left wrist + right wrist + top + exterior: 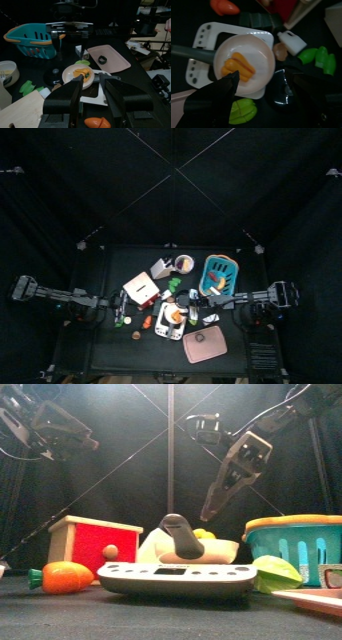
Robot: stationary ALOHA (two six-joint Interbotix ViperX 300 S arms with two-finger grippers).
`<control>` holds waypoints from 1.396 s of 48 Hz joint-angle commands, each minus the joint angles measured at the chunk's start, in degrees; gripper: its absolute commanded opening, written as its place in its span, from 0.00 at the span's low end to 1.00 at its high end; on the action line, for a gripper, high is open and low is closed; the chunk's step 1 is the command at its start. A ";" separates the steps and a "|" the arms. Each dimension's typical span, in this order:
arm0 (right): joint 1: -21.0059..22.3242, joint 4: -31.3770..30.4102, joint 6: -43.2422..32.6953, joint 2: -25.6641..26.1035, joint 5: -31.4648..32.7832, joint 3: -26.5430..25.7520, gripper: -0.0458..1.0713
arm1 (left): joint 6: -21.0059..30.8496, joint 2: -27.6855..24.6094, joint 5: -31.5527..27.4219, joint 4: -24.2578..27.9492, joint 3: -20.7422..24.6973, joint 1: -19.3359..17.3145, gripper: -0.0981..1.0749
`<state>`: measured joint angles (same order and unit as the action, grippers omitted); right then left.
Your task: Grab pot lid
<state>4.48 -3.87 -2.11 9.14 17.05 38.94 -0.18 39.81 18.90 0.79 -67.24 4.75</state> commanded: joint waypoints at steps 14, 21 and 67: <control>4.22 -3.08 0.00 -0.44 5.89 -1.05 0.94 | -0.09 -0.09 0.26 0.09 -0.18 -0.62 0.71; 5.45 -4.83 0.18 -1.41 7.47 -1.58 0.94 | -0.09 -0.09 0.26 0.09 -0.26 -1.67 0.71; 6.06 -6.33 0.18 -11.43 12.48 -6.24 0.74 | -0.09 0.00 0.18 0.09 -1.05 -2.90 0.71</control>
<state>10.55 -10.20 -1.85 -3.16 29.79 33.93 -0.18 39.90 18.90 0.79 -68.91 1.93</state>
